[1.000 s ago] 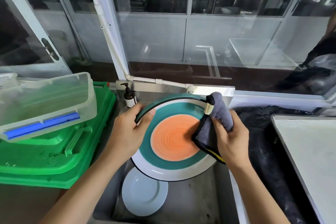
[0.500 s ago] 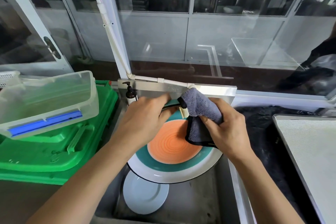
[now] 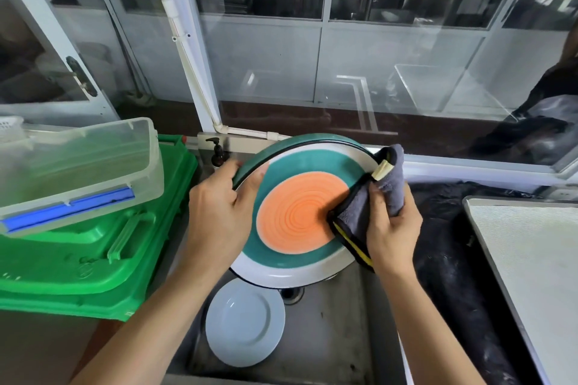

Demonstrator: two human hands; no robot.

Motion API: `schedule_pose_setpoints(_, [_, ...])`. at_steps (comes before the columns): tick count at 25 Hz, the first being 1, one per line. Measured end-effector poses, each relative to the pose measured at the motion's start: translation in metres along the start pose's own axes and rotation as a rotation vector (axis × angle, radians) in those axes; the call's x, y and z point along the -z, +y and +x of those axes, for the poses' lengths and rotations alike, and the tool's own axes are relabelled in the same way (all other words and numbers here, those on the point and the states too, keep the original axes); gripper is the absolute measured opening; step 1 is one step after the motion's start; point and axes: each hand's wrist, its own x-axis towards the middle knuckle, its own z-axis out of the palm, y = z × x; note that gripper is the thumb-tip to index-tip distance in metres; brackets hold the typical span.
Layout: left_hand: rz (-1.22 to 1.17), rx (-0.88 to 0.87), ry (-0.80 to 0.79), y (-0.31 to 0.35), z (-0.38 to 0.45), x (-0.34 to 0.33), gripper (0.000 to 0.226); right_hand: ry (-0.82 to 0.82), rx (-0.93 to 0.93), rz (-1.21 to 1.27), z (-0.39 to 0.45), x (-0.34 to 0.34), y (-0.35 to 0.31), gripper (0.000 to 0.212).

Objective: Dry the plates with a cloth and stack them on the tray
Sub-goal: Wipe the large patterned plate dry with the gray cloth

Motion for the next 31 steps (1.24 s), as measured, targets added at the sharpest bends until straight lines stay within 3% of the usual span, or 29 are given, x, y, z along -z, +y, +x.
schedule_pose_setpoints(3, [-0.051, 0.131, -0.074, -0.01, -0.005, 0.0, 0.033, -0.022, -0.002, -0.064, 0.002, 0.0, 0.001, 0.015])
schedule_pose_setpoints(6, [0.001, 0.164, -0.172, -0.017, -0.002, 0.008, 0.024, -0.099, 0.037, -0.131, 0.006, 0.007, -0.004, 0.003])
schedule_pose_setpoints(11, [0.17, -0.157, -0.393, 0.009, 0.023, 0.006, 0.031, -0.325, 0.214, -0.35, 0.009, 0.003, -0.027, 0.026])
schedule_pose_setpoints(15, [0.44, -0.26, -0.541, 0.024, 0.029, -0.004, 0.018, -0.383, 0.382, -0.349, 0.006, -0.004, -0.041, 0.03])
schedule_pose_setpoints(17, [0.471, -0.231, -0.526, 0.021, 0.028, -0.004, 0.016, -0.373, 0.396, -0.339, 0.007, -0.004, -0.044, 0.032])
schedule_pose_setpoints(22, [0.277, -0.16, -0.396, 0.018, 0.016, -0.002, 0.012, -0.385, 0.41, -0.358, 0.017, -0.002, -0.046, 0.031])
schedule_pose_setpoints(28, [0.098, -0.056, -0.174, 0.002, 0.009, 0.002, 0.043, -0.175, 0.132, -0.148, 0.013, 0.003, -0.021, 0.005])
schedule_pose_setpoints(31, [0.001, 0.039, -0.075, -0.007, 0.002, 0.0, 0.046, -0.051, 0.008, -0.036, 0.001, 0.001, -0.002, 0.01])
